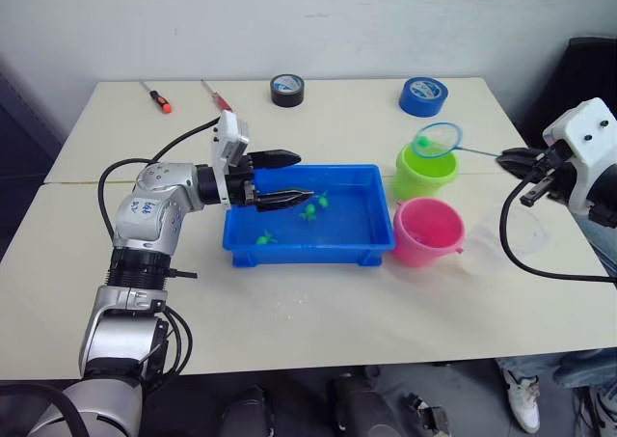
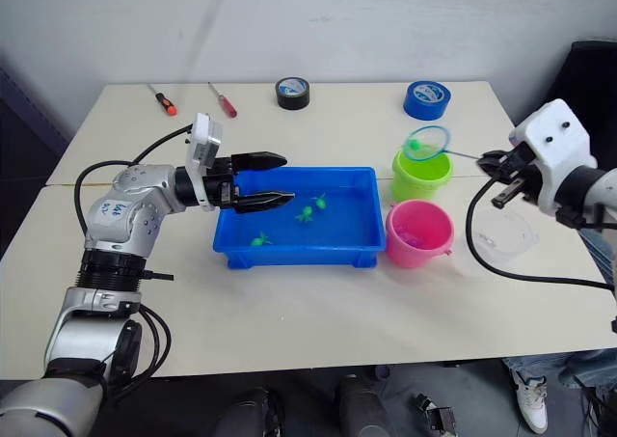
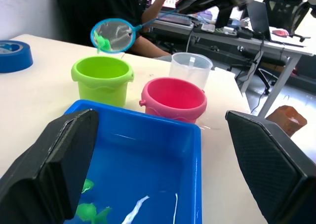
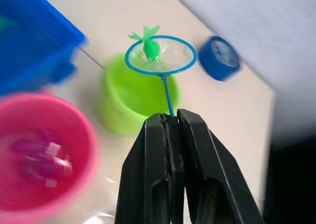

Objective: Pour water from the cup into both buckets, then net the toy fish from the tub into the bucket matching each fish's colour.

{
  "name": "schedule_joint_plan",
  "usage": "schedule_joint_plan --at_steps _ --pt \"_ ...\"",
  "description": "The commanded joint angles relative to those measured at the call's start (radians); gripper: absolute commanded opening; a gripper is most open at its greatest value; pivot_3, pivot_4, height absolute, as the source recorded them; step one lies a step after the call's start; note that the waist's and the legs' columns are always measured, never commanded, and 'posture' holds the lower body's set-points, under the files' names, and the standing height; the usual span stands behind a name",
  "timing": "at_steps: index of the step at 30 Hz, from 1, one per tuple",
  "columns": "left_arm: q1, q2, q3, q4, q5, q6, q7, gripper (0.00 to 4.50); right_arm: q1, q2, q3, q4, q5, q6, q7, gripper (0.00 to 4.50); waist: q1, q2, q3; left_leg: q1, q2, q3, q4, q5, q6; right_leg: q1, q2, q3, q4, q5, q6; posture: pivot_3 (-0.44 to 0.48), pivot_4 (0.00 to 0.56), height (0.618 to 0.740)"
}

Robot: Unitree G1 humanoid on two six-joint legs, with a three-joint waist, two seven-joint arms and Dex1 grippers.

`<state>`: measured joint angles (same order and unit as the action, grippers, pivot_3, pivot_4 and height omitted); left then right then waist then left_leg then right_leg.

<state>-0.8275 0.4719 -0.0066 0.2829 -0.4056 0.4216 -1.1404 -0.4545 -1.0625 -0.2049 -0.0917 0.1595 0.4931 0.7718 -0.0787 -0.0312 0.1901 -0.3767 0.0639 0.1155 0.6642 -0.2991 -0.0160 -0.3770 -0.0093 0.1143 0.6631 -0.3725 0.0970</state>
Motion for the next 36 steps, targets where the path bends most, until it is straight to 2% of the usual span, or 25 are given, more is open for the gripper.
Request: schedule_joint_plan --at_steps 1,3,8,15,22,26,30,34,36 --pt "-0.003 0.000 -0.003 -0.037 0.001 -0.027 -0.005 4.48 -0.039 -0.069 0.123 0.136 -0.231 -0.354 -0.061 0.00 -0.003 0.000 0.000 0.000 0.000 0.000 0.000 0.000 0.000 0.000 0.000 0.000 0.000 0.000 0.000 0.000 0.150 0.740" --pt "-0.001 0.001 -0.005 -0.042 -0.001 -0.028 -0.003 4.48 -0.069 -0.097 0.208 0.222 -0.354 -0.538 -0.097 0.00 -0.006 0.000 0.000 0.000 0.000 0.001 0.000 0.000 0.000 -0.001 0.000 0.000 0.000 0.000 0.000 0.000 0.150 0.740" --pt "0.004 0.010 -0.005 -0.054 -0.003 -0.028 -0.003 4.48 -0.173 -0.131 0.343 0.376 -0.597 -0.836 -0.202 0.00 -0.008 0.001 0.000 0.001 0.000 0.002 0.000 0.000 0.000 -0.002 0.000 0.000 0.002 0.000 0.000 0.000 0.150 0.740" --pt "0.018 0.028 0.000 -0.064 0.002 -0.029 0.003 4.48 -0.294 -0.198 0.438 0.457 -0.878 -1.116 -0.360 0.00 -0.007 0.002 0.001 0.001 0.000 0.002 0.000 0.000 0.000 -0.002 0.000 0.000 0.003 0.000 0.000 0.000 0.150 0.740" --pt "0.024 0.027 -0.013 -0.064 0.012 -0.042 -0.003 4.48 -0.241 -0.231 0.419 0.438 -0.866 -1.232 -0.347 0.00 -0.007 0.002 0.001 0.001 0.000 0.002 0.001 0.000 -0.001 -0.002 0.000 0.000 0.004 0.000 0.000 0.000 0.150 0.740" --pt "0.007 0.024 -0.016 -0.038 0.020 -0.056 -0.010 4.48 -0.320 -0.217 0.397 0.481 -0.896 -1.213 -0.373 0.00 -0.008 0.003 0.002 0.001 0.000 0.003 0.002 0.000 -0.001 -0.002 0.000 0.000 0.006 0.000 0.000 0.000 0.150 0.740" --pt "0.002 0.030 -0.021 -0.023 0.035 -0.077 -0.020 4.48 -0.325 -0.224 0.416 0.465 -0.928 -1.254 -0.370 0.00 -0.009 0.003 0.002 0.004 0.001 0.004 0.001 0.001 -0.001 -0.001 0.001 -0.001 0.007 0.000 -0.001 0.000 0.150 0.740" --pt "0.005 0.042 -0.022 -0.013 0.048 -0.090 -0.029 4.48 -0.306 -0.189 0.369 0.491 -0.790 -1.181 -0.291 0.00 -0.008 0.003 0.002 0.005 0.001 0.004 0.001 0.001 -0.001 -0.001 0.001 0.000 0.008 -0.001 -0.001 0.000 0.150 0.740" --pt "0.012 0.058 -0.026 -0.002 0.065 -0.108 -0.037 4.48 -0.307 -0.154 0.317 0.487 -0.665 -1.071 -0.225 0.00 -0.009 0.003 0.002 0.005 0.001 0.004 0.002 0.001 -0.001 -0.001 0.001 -0.001 0.008 -0.001 -0.001 0.000 0.150 0.740"
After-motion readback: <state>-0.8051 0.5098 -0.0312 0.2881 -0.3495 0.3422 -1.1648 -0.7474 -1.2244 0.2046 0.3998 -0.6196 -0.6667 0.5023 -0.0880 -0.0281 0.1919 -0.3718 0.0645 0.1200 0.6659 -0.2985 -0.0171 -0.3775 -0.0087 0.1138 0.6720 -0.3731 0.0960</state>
